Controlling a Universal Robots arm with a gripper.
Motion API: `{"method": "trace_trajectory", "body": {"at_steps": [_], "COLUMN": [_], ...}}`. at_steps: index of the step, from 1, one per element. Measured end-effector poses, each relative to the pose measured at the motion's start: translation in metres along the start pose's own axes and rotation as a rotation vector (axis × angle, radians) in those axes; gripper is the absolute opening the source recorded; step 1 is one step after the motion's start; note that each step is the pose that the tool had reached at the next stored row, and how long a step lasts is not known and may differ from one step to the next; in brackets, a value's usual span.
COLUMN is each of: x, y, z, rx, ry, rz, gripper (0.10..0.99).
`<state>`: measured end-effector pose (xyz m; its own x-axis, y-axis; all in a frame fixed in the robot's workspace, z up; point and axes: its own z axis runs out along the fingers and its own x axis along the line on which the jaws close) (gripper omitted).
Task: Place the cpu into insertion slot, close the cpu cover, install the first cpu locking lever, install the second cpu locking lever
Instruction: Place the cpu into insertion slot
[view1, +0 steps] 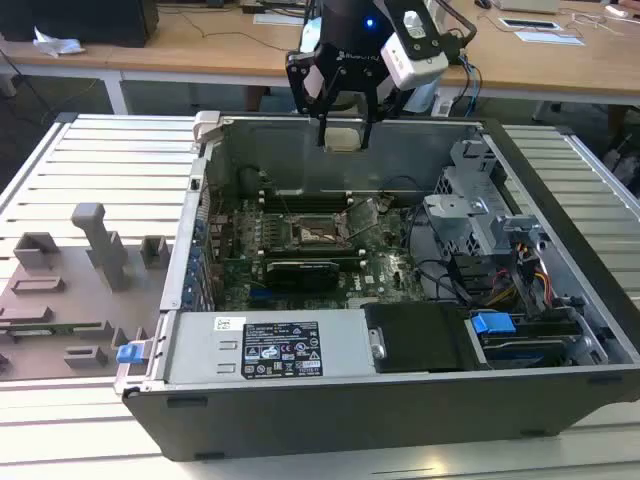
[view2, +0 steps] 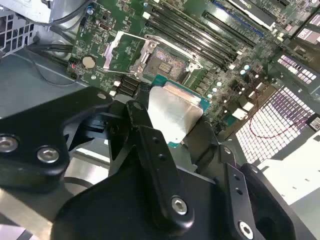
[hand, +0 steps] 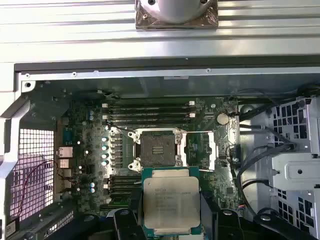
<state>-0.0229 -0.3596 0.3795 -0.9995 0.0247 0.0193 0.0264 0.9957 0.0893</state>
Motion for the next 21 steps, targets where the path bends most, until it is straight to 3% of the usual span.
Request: {"method": "trace_trajectory", "body": {"at_steps": [4,21], "x": [-0.0001,-0.0004], "y": [-0.0006,-0.0017], "z": [0.0071,0.0193], "rx": [0.003,0.003], "ry": [-0.0001,-0.0001], "rz": [0.000,0.000], "gripper": [0.545,0.545]}}
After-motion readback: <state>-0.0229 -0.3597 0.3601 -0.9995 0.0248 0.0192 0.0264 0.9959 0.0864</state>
